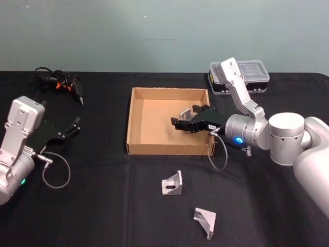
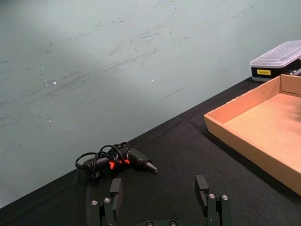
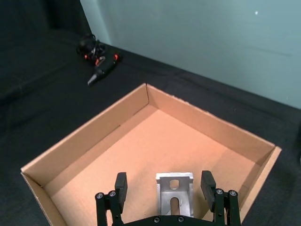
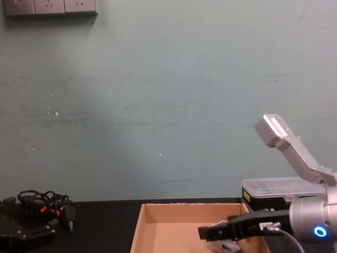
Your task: Use one hand to pick up the angle iron from the table and place it into the box.
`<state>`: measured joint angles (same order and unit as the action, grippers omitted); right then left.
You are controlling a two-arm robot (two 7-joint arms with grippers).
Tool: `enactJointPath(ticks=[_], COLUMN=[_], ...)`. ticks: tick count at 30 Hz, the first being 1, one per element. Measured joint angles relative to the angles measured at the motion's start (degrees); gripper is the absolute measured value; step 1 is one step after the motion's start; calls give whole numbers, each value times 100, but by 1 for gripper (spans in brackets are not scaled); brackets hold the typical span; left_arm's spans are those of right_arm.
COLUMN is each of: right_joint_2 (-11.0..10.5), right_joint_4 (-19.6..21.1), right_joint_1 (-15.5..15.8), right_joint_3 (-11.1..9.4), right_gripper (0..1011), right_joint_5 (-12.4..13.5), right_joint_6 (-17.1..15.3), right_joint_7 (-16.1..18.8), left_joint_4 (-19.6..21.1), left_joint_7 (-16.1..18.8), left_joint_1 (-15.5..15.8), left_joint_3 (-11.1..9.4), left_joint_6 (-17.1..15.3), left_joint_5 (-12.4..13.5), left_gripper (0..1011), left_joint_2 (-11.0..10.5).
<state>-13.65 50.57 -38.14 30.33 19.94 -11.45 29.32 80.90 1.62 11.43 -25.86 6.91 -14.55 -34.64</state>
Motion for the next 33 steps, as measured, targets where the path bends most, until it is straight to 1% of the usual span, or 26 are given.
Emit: enactJointPath(ticks=[1, 4, 6, 7, 12, 15, 16, 19, 20, 22, 23, 24, 25, 27, 28, 32, 33], right_joint_2=[0, -48, -100, -100, -212, -329, -416, -573, -691, -821, -959, -1033, -1201, -1353, -1515, -1846, -1983], right_joint_4=[0, 173, 358, 358, 690, 984, 1173, 1517, 1751, 1997, 2236, 2362, 2643, 2874, 3115, 3565, 3743], right_joint_1=[0, 98, 201, 201, 371, 520, 619, 788, 910, 1038, 1166, 1239, 1407, 1552, 1710, 2040, 2183], right_joint_3=[0, -75, -138, -138, -221, -261, -281, -308, -321, -333, -347, -360, -383, -402, -425, -473, -497], right_gripper=[1004, 1004, 1004, 1004, 1004, 1004, 1004, 1004, 1004, 1004, 1004, 1004, 1004, 1004, 1004, 1004, 1004], right_joint_5=[0, 7, 50, 50, 178, 273, 327, 416, 471, 522, 572, 599, 663, 711, 766, 870, 925], right_joint_6=[0, 44, 92, 92, 122, 94, 58, -15, -65, -131, -195, -225, -289, -333, -368, -395, -396], right_joint_7=[0, 22, 88, 88, 243, 319, 349, 385, 408, 428, 449, 454, 474, 496, 521, 583, 601], left_joint_4=[0, 0, 0, 0, 0, 0, 0, 0, 0, 0, 0, 0, 0, 0, 0, 0, 0], left_joint_7=[0, 0, 0, 0, 0, 0, 0, 0, 0, 0, 0, 0, 0, 0, 0, 0, 0], left_joint_1=[0, 0, 0, 0, 0, 0, 0, 0, 0, 0, 0, 0, 0, 0, 0, 0, 0], left_joint_3=[0, 0, 0, 0, 0, 0, 0, 0, 0, 0, 0, 0, 0, 0, 0, 0, 0], left_joint_6=[0, 0, 0, 0, 0, 0, 0, 0, 0, 0, 0, 0, 0, 0, 0, 0, 0], left_joint_5=[0, 0, 0, 0, 0, 0, 0, 0, 0, 0, 0, 0, 0, 0, 0, 0, 0], left_gripper=[1011, 1011, 1011, 1011, 1011, 1012, 1011, 1011, 1011, 1011, 1011, 1011, 1011, 1011, 1011, 1011, 1011], left_joint_2=[0, 0, 0, 0, 0, 0, 0, 0, 0, 0, 0, 0, 0, 0, 0, 0, 0])
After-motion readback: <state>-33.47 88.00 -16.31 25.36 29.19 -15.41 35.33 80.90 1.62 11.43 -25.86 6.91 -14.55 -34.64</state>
